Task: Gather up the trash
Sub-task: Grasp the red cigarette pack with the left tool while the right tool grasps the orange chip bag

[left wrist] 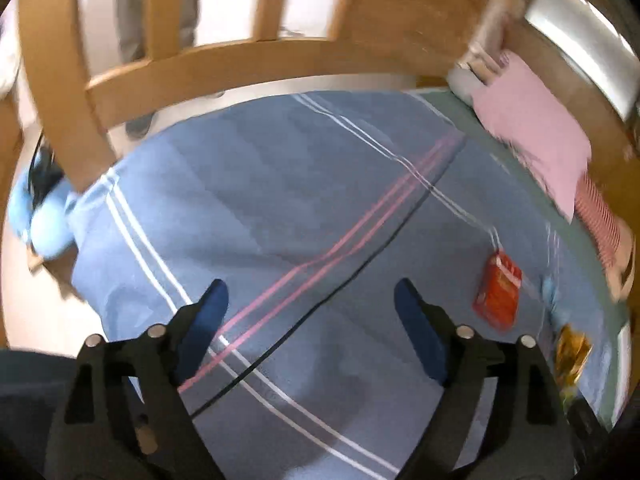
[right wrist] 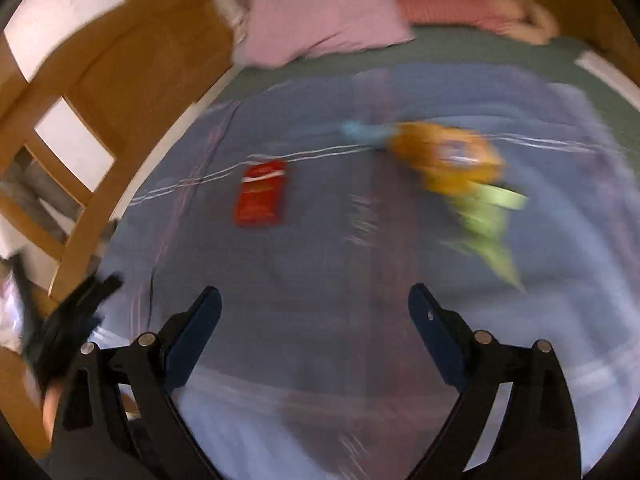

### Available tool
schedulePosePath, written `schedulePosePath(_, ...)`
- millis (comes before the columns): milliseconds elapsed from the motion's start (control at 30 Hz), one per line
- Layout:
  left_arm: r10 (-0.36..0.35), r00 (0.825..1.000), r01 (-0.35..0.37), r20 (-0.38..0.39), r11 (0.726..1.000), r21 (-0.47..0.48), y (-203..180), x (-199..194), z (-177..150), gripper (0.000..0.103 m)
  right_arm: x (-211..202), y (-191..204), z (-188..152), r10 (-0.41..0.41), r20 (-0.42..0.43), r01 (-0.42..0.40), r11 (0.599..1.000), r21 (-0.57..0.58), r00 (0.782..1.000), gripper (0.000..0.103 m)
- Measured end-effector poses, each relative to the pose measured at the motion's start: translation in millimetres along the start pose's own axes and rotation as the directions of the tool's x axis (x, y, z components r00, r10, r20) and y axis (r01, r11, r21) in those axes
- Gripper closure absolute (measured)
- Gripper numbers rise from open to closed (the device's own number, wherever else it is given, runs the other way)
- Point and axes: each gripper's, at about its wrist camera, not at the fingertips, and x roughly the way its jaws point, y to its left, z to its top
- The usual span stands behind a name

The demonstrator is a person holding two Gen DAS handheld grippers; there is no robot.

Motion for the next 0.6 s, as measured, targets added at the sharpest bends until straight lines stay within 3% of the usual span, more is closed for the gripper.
schedulePosePath(67, -0.009, 1.000, 0.009, -0.016, 0.999, -0.044, 6.9, 2.6, 0.7, 0.013, 59.3, 28.2, 30.5, -0.044, -0.039, 0.042, 0.998, -0.045, 0.998, 0.010)
schedulePosePath(133, -0.006, 0.999, 0.003, -0.034, 0.997, -0.078, 14.5, 5.5, 3.0, 0.013, 86.9, 38.6, 42.6, -0.064, -0.065, 0.061, 0.997, -0.049, 0.996, 0.010)
schedulePosePath(167, -0.010, 0.999, 0.006, -0.039, 0.996, -0.089, 17.0, 5.1, 2.5, 0.012, 117.7, 48.7, 52.4, -0.111, -0.094, 0.106, 0.993, -0.056, 0.989, 0.010)
schedulePosePath(233, -0.012, 0.999, 0.007, -0.046, 0.994, -0.108, 19.2, 15.0, 8.2, 0.011, 136.5, 56.9, 59.1, -0.160, -0.108, 0.153, 0.986, -0.071, 0.981, 0.012)
schedulePosePath(267, -0.009, 0.999, 0.003, -0.050, 0.994, -0.110, 20.0, 17.4, 8.1, 0.011, 152.4, 63.8, 58.0, -0.209, -0.117, 0.196, 0.974, -0.112, 0.971, 0.032)
schedulePosePath(333, -0.001, 0.998, -0.007, -0.065, 0.993, -0.122, 21.2, 22.4, 8.0, 0.011, 151.5, 68.3, 54.6, -0.235, -0.085, 0.222, 0.964, -0.145, 0.968, 0.048)
schedulePosePath(433, -0.015, 0.997, 0.002, -0.076, 0.985, -0.174, 31.5, 23.5, 9.2, 0.011, 132.1, 69.9, 32.3, -0.104, -0.153, 0.084, 0.988, -0.130, 0.983, 0.048)
schedulePosePath(500, -0.035, 0.997, 0.022, -0.064, 0.980, -0.196, 37.5, 19.3, 8.9, 0.011, 118.2, 68.8, 12.0, -0.019, -0.221, -0.008, 0.992, -0.123, 0.975, 0.048)
schedulePosePath(567, -0.041, 0.998, 0.030, -0.057, 0.981, -0.193, 39.9, 15.9, 8.1, 0.010, 98.6, 70.2, -12.4, 0.123, -0.341, -0.180, 0.974, -0.141, 0.932, 0.040)
schedulePosePath(600, -0.049, 0.997, 0.037, -0.063, 0.982, -0.183, 38.9, 16.3, 6.8, 0.010, 90.4, 68.3, -14.9, 0.140, -0.348, -0.204, 0.967, -0.155, 0.927, 0.036)
